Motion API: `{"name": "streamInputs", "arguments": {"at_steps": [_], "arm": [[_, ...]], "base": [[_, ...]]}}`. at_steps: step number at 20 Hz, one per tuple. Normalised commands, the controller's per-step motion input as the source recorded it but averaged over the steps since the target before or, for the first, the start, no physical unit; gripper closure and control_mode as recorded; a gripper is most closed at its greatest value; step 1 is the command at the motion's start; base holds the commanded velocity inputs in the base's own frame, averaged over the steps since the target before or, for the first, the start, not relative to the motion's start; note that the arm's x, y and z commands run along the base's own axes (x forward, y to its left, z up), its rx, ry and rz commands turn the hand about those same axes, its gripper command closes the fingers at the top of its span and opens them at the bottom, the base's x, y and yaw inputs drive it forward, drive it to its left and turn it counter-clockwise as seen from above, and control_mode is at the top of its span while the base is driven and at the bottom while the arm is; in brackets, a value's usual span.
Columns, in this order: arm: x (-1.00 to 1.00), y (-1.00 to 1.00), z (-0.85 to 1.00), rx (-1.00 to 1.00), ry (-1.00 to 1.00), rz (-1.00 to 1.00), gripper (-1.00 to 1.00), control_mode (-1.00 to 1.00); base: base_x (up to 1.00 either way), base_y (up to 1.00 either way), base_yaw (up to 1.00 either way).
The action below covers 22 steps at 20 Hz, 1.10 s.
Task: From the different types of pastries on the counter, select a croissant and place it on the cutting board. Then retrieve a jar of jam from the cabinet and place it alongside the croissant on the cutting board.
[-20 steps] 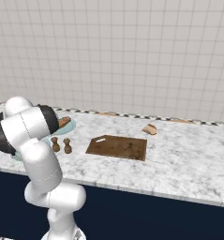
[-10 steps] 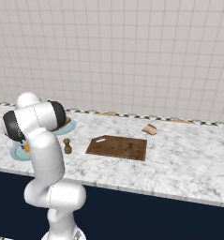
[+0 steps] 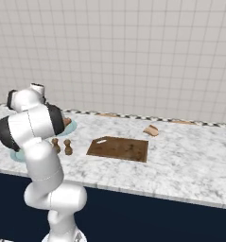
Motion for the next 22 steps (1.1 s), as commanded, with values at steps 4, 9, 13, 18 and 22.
{"name": "streamInputs", "arguments": {"at_steps": [4,9,13,18,22], "arm": [[0.04,-0.87,0.93,-0.08,0.35,-0.25,1.0,-1.0],[0.35,-0.97,0.63,-0.11,0.25,-0.24,1.0,-1.0],[0.58,-0.97,0.0,-0.12,0.03,-0.04,1.0,-1.0],[0.34,-1.0,0.0,-0.18,0.0,0.0,1.0,-1.0],[-0.2,-1.0,-0.6,-0.06,-0.04,0.0,1.0,-1.0]], "base": [[0.0,0.0,0.0],[0.0,0.0,0.0],[0.0,0.0,0.0],[0.0,0.0,0.0],[0.0,0.0,0.0]]}}
